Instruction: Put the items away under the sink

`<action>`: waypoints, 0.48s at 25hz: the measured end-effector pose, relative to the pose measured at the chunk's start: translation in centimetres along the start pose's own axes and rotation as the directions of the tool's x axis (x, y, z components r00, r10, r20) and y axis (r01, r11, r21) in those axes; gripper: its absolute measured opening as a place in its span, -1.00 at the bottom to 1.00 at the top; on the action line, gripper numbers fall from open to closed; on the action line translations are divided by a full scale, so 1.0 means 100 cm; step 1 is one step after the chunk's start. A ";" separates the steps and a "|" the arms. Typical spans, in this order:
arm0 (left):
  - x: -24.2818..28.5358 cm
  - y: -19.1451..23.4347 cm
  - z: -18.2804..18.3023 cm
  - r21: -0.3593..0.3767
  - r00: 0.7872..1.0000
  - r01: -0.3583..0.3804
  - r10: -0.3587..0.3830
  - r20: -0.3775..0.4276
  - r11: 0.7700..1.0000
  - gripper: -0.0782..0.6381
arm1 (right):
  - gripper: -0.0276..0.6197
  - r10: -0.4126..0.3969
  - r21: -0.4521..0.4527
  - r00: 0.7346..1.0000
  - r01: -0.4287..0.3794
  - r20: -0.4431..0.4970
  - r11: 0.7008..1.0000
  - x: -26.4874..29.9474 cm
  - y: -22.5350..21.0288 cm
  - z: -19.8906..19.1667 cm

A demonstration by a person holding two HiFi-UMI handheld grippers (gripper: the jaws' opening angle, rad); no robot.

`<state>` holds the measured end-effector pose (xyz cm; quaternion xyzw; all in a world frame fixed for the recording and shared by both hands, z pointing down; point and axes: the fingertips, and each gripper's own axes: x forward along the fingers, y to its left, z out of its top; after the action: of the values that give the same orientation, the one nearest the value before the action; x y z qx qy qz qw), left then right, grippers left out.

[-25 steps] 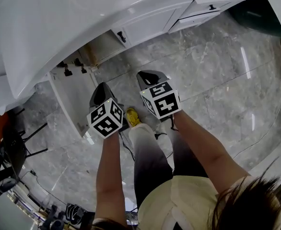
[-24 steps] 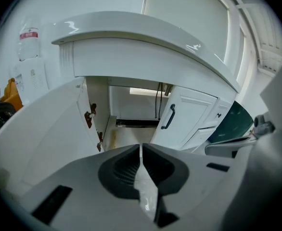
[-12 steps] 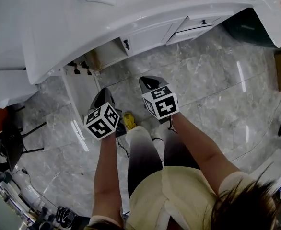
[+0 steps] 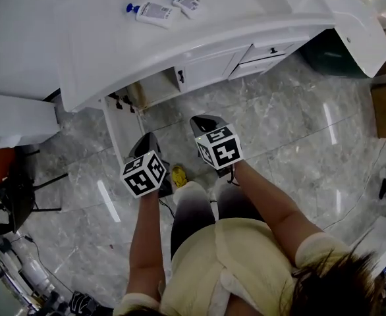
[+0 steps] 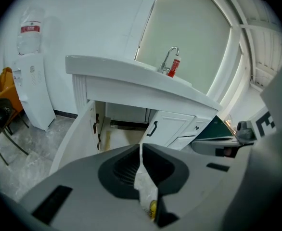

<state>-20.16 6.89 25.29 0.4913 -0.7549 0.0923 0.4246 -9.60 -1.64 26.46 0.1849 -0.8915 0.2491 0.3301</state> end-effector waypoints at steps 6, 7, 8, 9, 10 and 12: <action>-0.024 0.001 0.012 -0.023 0.999 0.020 -0.019 0.038 1.000 -0.64 | -0.84 -0.005 -0.044 1.000 0.006 0.016 0.999 -0.021 0.011 0.012; -0.027 0.001 0.013 -0.023 0.999 0.024 -0.023 0.041 0.999 -0.64 | -0.84 -0.009 -0.047 1.000 0.010 0.020 0.999 -0.024 0.012 0.014; -0.030 0.002 0.013 -0.021 0.999 0.027 -0.026 0.044 0.999 -0.64 | -0.84 -0.012 -0.045 1.000 0.013 0.025 0.999 -0.026 0.013 0.015; -0.034 0.002 0.013 -0.020 0.999 0.029 -0.028 0.045 0.999 -0.64 | -0.84 -0.014 -0.041 0.999 0.015 0.030 0.999 -0.029 0.013 0.016; -0.037 0.002 0.012 -0.019 0.999 0.030 -0.030 0.045 0.999 -0.64 | -0.84 -0.015 -0.036 0.999 0.016 0.033 0.999 -0.032 0.015 0.017; -0.043 0.002 0.010 -0.023 0.998 0.032 -0.031 0.047 0.999 -0.64 | -0.84 -0.011 -0.032 0.999 0.012 0.034 0.999 -0.037 0.018 0.018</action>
<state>-20.19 9.29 21.57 0.5002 -0.7577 0.0651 0.4140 -8.75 -0.55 22.22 0.1886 -0.8999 0.2295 0.3192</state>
